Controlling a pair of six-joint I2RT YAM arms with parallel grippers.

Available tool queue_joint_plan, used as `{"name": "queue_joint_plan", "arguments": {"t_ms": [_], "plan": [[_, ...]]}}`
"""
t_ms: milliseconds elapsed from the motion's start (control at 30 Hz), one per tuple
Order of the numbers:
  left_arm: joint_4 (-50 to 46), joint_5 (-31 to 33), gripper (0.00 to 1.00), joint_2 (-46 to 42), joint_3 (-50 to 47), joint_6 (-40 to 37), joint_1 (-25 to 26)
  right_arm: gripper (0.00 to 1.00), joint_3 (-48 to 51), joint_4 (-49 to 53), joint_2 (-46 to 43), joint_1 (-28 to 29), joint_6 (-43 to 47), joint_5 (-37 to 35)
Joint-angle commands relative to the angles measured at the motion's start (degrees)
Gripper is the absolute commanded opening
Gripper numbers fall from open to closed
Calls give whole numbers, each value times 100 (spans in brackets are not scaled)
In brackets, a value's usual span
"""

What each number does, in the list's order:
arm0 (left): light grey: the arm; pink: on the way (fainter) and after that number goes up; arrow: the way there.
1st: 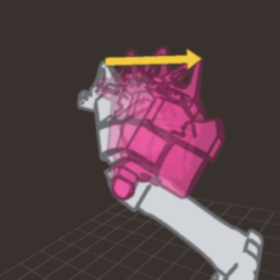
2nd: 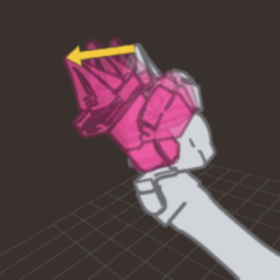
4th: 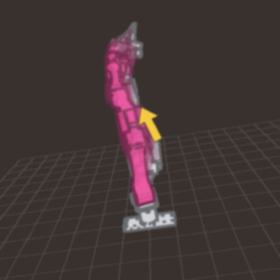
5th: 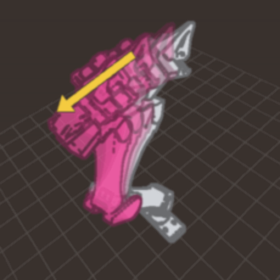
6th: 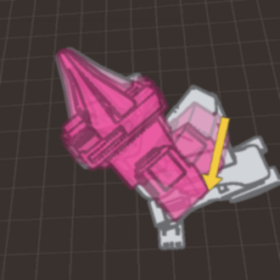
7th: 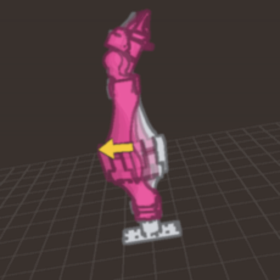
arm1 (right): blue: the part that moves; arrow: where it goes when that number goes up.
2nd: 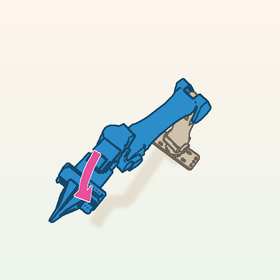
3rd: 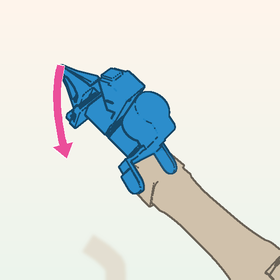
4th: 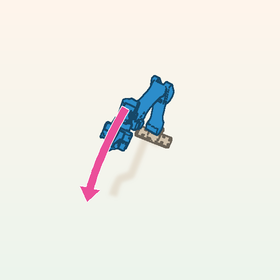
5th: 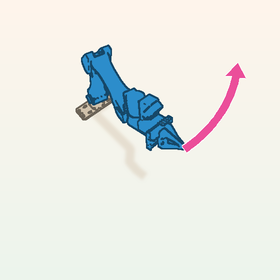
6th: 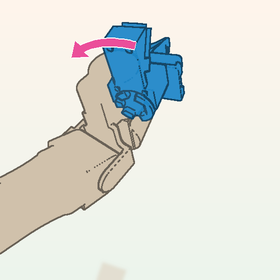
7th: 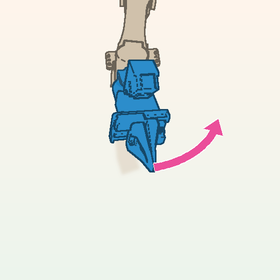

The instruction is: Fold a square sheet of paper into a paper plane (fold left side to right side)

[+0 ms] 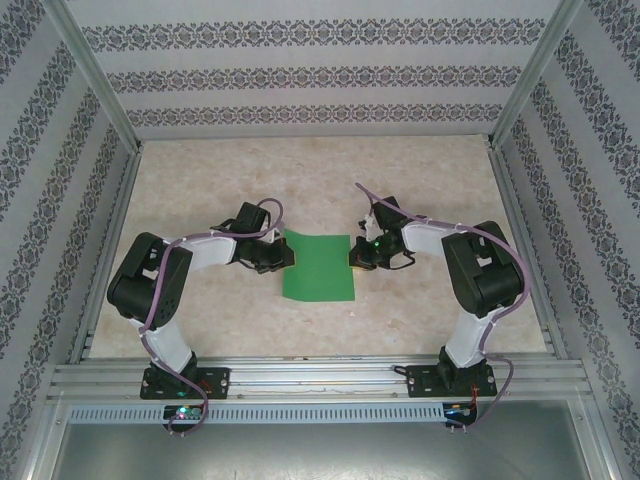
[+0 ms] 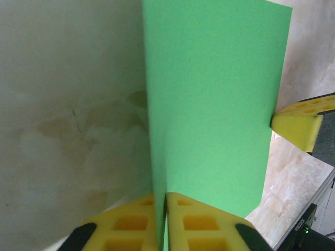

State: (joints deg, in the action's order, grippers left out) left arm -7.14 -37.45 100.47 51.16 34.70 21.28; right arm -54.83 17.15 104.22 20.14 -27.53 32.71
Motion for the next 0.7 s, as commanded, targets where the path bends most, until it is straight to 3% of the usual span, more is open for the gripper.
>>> {"name": "queue_joint_plan", "arguments": {"t_ms": [0, 300, 667], "plan": [[-101, -176, 18, -109, 105, 44, -10, 3, 34, 120, 158, 73, 16, -250], [188, -587, 45, -377, 243, 369, 83, 3, 60, 249, 239, 95, 107, -473], [719, -860, 60, -89, 570, 733, 510, 3, 95, 156, 253, 104, 76, -467]]}}
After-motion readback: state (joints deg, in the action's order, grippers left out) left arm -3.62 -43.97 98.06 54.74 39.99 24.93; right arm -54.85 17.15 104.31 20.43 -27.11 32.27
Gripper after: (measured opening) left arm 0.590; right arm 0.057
